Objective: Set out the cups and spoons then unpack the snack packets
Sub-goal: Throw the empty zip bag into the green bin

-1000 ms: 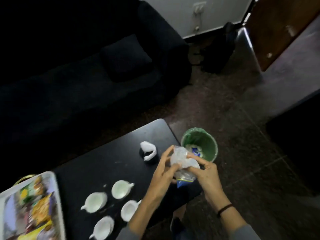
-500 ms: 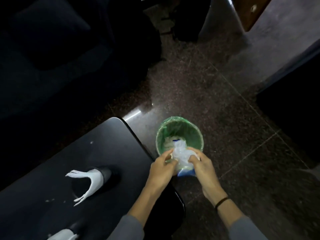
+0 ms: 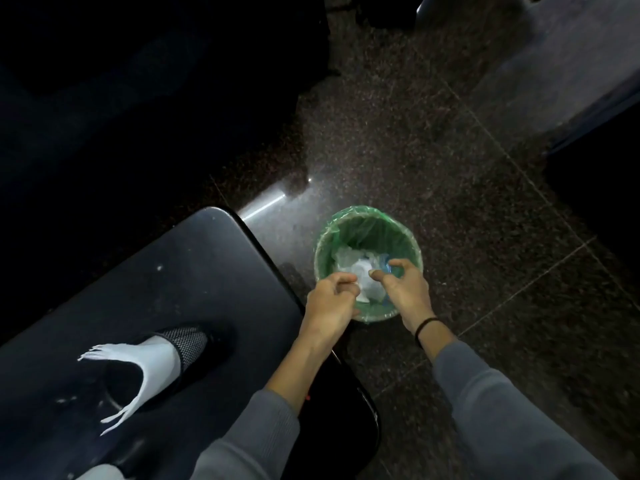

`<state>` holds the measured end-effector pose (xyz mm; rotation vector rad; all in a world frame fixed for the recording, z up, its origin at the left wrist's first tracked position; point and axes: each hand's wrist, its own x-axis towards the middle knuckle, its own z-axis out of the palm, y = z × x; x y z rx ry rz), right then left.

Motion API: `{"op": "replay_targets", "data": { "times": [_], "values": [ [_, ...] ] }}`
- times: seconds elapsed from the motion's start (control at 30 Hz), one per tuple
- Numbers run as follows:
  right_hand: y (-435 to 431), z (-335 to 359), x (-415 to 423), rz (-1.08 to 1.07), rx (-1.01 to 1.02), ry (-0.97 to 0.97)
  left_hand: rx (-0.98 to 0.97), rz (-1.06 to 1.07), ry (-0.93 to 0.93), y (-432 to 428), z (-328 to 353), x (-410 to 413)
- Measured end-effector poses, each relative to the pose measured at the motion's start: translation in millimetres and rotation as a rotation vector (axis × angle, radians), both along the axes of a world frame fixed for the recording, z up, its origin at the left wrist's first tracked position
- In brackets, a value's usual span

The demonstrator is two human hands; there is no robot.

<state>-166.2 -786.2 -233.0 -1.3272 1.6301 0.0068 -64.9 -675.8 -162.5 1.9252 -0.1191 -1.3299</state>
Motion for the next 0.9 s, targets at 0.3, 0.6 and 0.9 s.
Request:
{"op": "replay_targets", "data": {
  "times": [0.3,0.6,0.9],
  "values": [
    [28,44,-5,-0.005,-0.027,-0.142,-0.013,0.016,-0.038,16,33,-2],
    [106,152,-5,0.145,-0.109,-0.36,-0.1,0.053,-0.122,87,109,-8],
    [210,216,36,0.423,-0.125,-0.488,-0.207,0.269,-0.211,217,159,11]
  ]
}}
